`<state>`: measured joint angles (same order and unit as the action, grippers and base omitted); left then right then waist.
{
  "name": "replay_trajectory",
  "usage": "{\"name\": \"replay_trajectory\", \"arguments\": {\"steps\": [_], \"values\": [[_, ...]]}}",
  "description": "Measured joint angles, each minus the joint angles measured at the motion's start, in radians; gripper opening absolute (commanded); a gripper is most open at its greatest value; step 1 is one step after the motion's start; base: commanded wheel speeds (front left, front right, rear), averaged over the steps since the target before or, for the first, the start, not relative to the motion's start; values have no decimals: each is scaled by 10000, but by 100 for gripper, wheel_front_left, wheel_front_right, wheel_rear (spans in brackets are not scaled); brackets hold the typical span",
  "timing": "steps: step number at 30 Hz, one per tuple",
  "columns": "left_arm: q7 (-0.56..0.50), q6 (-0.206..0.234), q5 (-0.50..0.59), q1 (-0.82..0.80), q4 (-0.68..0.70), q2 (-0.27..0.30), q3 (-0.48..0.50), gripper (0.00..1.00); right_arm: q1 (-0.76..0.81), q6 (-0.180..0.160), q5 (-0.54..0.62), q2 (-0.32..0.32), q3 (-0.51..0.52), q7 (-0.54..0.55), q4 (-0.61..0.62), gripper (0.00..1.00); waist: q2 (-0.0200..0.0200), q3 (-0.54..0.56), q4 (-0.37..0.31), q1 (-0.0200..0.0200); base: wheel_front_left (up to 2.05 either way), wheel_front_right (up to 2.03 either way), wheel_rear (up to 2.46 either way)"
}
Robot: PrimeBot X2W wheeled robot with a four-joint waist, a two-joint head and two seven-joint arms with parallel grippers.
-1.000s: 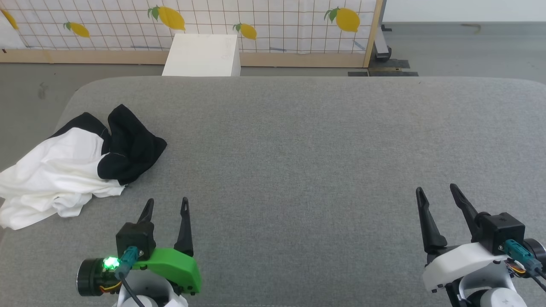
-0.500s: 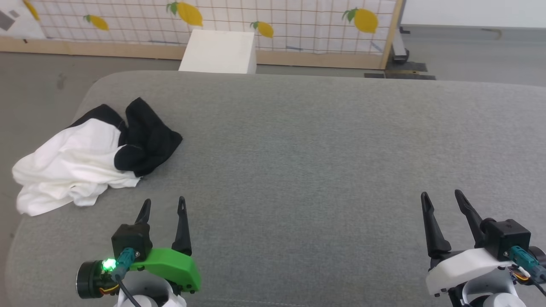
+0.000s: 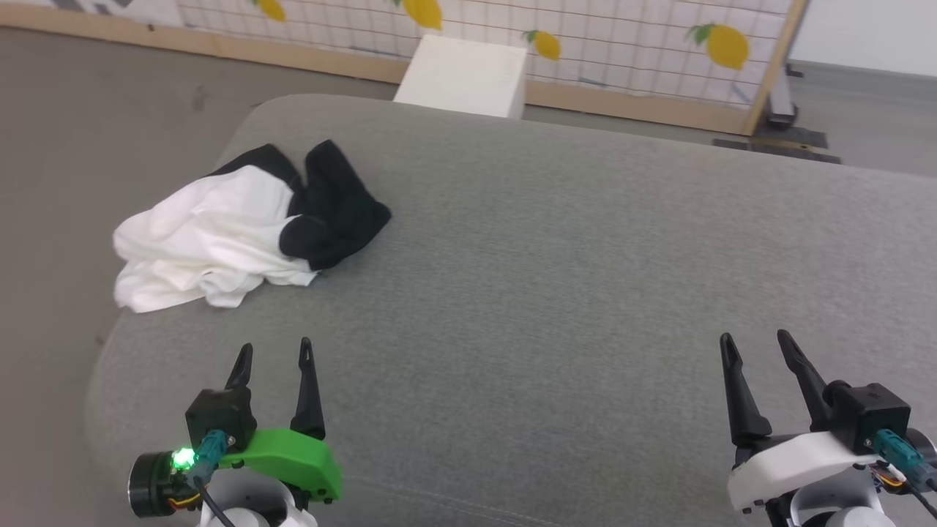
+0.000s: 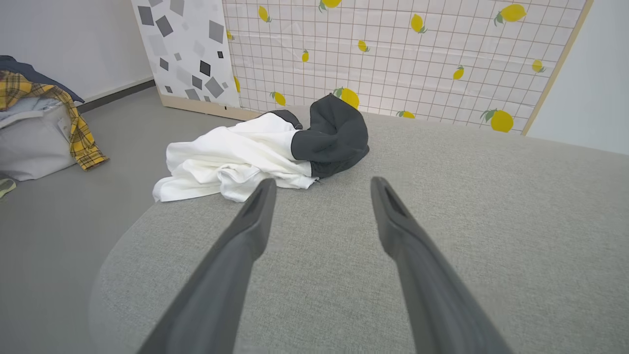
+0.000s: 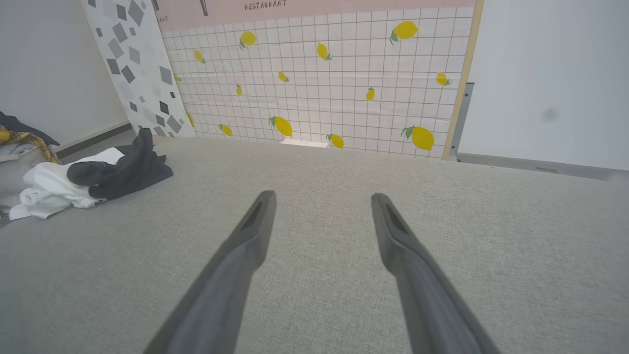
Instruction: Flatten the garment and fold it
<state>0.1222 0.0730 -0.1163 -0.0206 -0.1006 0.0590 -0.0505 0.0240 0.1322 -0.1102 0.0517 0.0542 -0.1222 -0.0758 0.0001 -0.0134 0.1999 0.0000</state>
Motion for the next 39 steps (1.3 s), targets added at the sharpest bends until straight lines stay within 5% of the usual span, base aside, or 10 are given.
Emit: {"name": "replay_trajectory", "arguments": {"steps": [18,39], "values": [[391,207,-418,46,-192,23,-79,100,44,0,-186,-4,-98,-291,-314,100,0,-89,1938,0,0,0,0],[834,337,-867,86,-564,36,-297,100,228,0,-412,-6,-111,-543,-581,100,0,-128,2937,0,0,0,0]]}}
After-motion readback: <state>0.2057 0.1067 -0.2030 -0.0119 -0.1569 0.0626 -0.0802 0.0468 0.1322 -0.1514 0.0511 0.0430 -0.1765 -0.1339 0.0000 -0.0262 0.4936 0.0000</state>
